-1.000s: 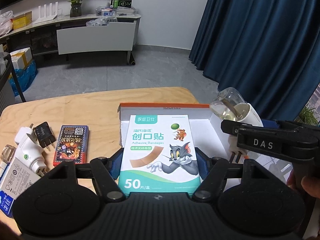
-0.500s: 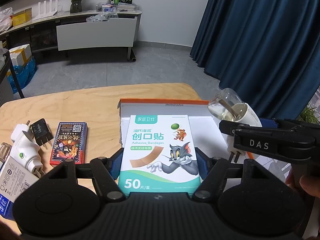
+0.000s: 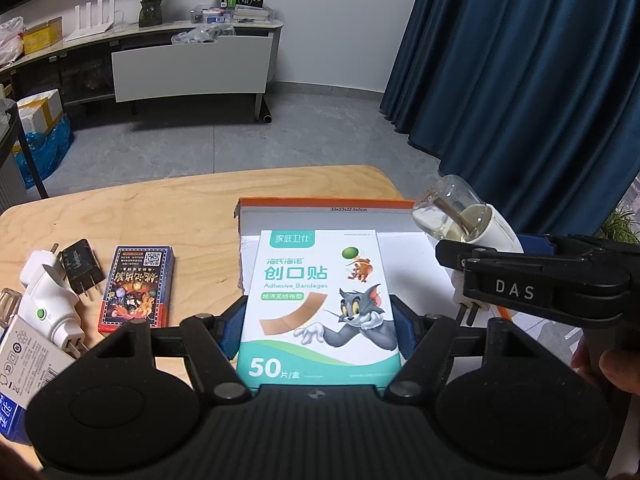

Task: Organize rigid objects
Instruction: 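Carry the bandage box and freshener over the white box lid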

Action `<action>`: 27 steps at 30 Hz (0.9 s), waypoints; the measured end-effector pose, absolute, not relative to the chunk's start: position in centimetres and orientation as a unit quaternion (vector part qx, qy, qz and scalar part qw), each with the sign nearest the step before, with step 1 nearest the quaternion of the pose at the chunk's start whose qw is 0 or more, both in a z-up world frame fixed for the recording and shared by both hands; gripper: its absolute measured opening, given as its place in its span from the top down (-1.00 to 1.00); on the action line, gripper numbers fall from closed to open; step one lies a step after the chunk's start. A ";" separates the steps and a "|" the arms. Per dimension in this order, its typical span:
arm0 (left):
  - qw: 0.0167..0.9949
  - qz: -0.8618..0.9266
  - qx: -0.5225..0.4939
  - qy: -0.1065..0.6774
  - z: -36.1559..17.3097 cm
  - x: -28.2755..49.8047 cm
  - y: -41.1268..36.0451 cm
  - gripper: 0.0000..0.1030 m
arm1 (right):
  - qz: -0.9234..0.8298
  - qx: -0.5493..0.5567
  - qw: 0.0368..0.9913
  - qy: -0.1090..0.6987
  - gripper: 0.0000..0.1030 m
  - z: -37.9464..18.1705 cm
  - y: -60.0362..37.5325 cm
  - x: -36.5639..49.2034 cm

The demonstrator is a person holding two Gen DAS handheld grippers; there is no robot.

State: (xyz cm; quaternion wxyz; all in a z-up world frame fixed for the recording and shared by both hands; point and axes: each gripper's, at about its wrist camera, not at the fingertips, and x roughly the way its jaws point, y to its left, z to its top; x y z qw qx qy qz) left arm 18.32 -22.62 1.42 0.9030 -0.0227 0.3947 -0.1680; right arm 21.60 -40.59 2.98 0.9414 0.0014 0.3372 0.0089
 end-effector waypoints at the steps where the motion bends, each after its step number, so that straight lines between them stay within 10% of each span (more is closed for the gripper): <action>1: 0.903 -0.168 -0.022 0.394 1.4 18.3 -22.6 -0.39 | 0.008 0.002 0.941 0.337 -0.50 3.0 -40.6 21.6; 27: 0.906 -0.169 -0.012 0.387 1.4 18.3 -22.9 -0.39 | 0.006 -0.005 0.942 0.336 -0.50 3.0 -40.7 21.2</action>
